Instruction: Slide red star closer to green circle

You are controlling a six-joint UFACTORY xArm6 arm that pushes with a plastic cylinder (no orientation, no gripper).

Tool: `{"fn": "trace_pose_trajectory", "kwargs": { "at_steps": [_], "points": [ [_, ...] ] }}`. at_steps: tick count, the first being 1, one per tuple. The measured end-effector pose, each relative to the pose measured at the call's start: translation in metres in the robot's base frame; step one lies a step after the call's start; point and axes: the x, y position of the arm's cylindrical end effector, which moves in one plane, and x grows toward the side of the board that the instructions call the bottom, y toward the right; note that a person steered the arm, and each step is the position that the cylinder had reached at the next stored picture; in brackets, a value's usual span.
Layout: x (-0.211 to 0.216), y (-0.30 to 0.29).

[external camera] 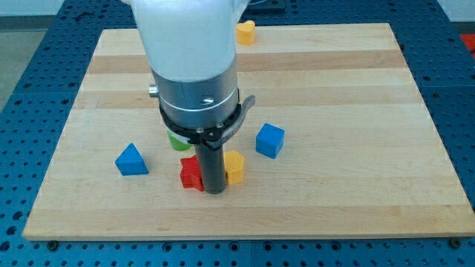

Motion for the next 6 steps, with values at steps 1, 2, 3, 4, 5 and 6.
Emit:
{"fn": "trace_pose_trajectory", "kwargs": {
  "at_steps": [1, 2, 3, 4, 5, 6],
  "points": [
    [0.001, 0.000],
    [0.009, -0.005],
    [0.008, -0.010],
    [-0.004, -0.014],
    [-0.027, -0.017],
    [-0.034, -0.018]
  ]
}}
